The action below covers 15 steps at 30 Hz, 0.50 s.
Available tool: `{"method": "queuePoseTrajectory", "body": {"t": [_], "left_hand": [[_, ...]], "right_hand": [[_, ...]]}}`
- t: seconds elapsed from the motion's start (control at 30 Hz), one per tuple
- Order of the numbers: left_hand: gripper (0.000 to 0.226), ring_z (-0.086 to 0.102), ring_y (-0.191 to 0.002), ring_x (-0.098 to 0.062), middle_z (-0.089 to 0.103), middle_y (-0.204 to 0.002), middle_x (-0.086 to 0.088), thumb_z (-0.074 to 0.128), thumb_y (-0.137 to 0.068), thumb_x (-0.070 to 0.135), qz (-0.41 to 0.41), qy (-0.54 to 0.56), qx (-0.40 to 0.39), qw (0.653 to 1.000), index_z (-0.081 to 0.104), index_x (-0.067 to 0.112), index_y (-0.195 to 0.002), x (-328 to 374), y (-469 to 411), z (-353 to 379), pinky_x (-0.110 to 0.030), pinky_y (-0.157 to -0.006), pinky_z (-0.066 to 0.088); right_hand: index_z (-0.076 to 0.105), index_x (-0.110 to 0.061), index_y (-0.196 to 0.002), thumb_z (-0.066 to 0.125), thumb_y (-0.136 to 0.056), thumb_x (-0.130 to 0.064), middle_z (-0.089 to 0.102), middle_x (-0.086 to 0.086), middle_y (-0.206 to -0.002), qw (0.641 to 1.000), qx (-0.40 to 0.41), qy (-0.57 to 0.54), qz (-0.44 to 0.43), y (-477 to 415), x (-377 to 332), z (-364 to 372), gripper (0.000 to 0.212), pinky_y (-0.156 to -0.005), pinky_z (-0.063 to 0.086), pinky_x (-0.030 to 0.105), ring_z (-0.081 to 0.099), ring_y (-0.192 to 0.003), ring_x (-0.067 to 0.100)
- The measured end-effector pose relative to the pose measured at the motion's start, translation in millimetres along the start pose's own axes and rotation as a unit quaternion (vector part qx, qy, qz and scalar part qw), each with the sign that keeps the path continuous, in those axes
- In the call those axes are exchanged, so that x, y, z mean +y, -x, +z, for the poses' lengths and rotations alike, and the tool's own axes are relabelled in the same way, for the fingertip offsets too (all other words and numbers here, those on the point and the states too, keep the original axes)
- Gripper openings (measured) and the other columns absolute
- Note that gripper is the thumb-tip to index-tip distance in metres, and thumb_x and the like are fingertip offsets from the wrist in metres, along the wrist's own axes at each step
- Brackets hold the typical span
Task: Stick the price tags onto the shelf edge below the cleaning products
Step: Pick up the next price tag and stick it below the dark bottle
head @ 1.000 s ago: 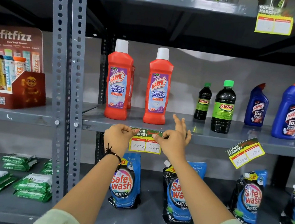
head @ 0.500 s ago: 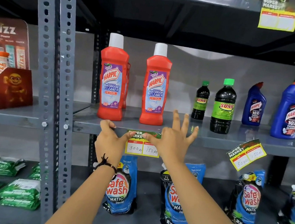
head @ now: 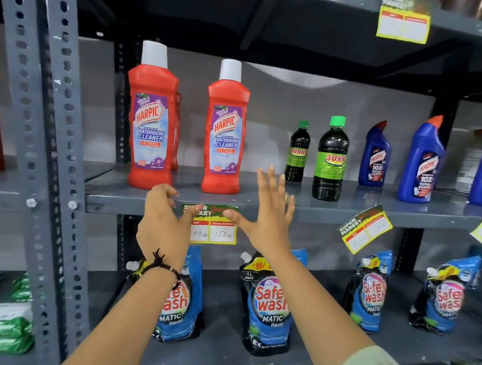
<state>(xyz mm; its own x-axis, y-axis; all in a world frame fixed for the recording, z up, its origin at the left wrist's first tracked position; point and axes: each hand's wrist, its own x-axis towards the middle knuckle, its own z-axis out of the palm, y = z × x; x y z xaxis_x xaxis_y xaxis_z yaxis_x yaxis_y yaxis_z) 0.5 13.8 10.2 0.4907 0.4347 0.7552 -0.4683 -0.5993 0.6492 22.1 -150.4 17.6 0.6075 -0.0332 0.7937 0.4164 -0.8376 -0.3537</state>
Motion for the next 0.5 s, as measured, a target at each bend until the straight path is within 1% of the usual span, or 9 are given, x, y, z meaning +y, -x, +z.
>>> {"method": "queuePoseTrajectory", "body": {"t": [0.07,0.13,0.2,0.23,0.3,0.37,0.43,0.5], "left_hand": [[0.037,0.049,-0.074,-0.014,0.054,-0.091,0.003,0.074,-0.073,0.029,0.039,0.024,-0.008,0.999,0.050,0.013,-0.096,10,9,9,-0.028,-0.058,0.035],[0.032,0.051,-0.073,-0.012,0.058,-0.088,0.003,0.074,-0.073,0.031,0.064,0.057,-0.036,0.996,0.051,0.016,-0.090,26,24,25,-0.027,-0.058,0.036],[0.027,0.052,-0.071,-0.011,0.057,-0.080,0.006,0.073,-0.073,0.033,0.071,0.097,-0.099,0.988,0.049,0.023,-0.081,45,42,47,-0.023,-0.055,0.036],[0.027,0.052,-0.070,-0.010,0.056,-0.077,0.007,0.073,-0.073,0.034,0.067,0.112,-0.138,0.982,0.048,0.025,-0.077,55,53,60,-0.023,-0.056,0.037],[0.025,0.053,-0.066,-0.010,0.057,-0.069,0.008,0.074,-0.071,0.034,0.028,0.145,-0.225,0.963,0.051,0.025,-0.070,70,75,91,-0.025,-0.059,0.041],[0.024,0.056,-0.060,-0.013,0.059,-0.063,0.006,0.076,-0.069,0.032,-0.046,0.195,-0.302,0.932,0.055,0.025,-0.063,84,96,121,-0.028,-0.061,0.048],[0.020,0.063,-0.062,-0.020,0.063,-0.062,0.000,0.076,-0.071,0.030,-0.115,0.227,-0.328,0.910,0.059,0.024,-0.062,95,112,152,-0.034,-0.066,0.054],[0.015,0.064,-0.065,-0.022,0.064,-0.063,-0.003,0.074,-0.074,0.028,-0.173,0.244,-0.308,0.903,0.064,0.019,-0.067,104,124,178,-0.033,-0.064,0.050]], "right_hand": [[0.010,-0.030,-0.142,0.056,-0.070,-0.064,0.007,-0.005,-0.156,0.998,0.034,-0.046,-0.006,8,17,-18,0.092,-0.114,0.002,0.051,-0.004,-0.143,0.014],[0.016,-0.030,-0.141,0.061,-0.074,-0.057,0.015,-0.004,-0.155,0.997,0.063,-0.050,0.001,16,44,-38,0.085,-0.114,0.007,0.048,0.003,-0.143,0.013],[0.023,-0.026,-0.140,0.065,-0.075,-0.046,0.023,0.001,-0.153,0.996,0.078,-0.041,0.021,22,76,-61,0.080,-0.115,0.015,0.052,0.011,-0.142,0.018],[0.027,-0.022,-0.139,0.067,-0.075,-0.042,0.027,0.004,-0.151,0.995,0.087,-0.035,0.033,23,93,-72,0.078,-0.113,0.020,0.055,0.015,-0.141,0.021],[0.033,-0.018,-0.137,0.069,-0.075,-0.037,0.033,0.008,-0.148,0.992,0.103,-0.020,0.064,24,125,-95,0.074,-0.110,0.025,0.057,0.021,-0.140,0.026],[0.038,-0.016,-0.134,0.066,-0.073,-0.038,0.038,0.010,-0.145,0.990,0.114,-0.018,0.081,24,156,-115,0.071,-0.108,0.027,0.058,0.027,-0.138,0.028],[0.044,-0.015,-0.130,0.065,-0.073,-0.034,0.042,0.012,-0.143,0.990,0.109,-0.037,0.076,21,183,-132,0.064,-0.106,0.029,0.060,0.031,-0.136,0.028],[0.051,-0.015,-0.125,0.068,-0.075,-0.028,0.045,0.012,-0.141,0.992,0.090,-0.060,0.063,17,207,-144,0.054,-0.106,0.028,0.062,0.033,-0.135,0.028]]}}
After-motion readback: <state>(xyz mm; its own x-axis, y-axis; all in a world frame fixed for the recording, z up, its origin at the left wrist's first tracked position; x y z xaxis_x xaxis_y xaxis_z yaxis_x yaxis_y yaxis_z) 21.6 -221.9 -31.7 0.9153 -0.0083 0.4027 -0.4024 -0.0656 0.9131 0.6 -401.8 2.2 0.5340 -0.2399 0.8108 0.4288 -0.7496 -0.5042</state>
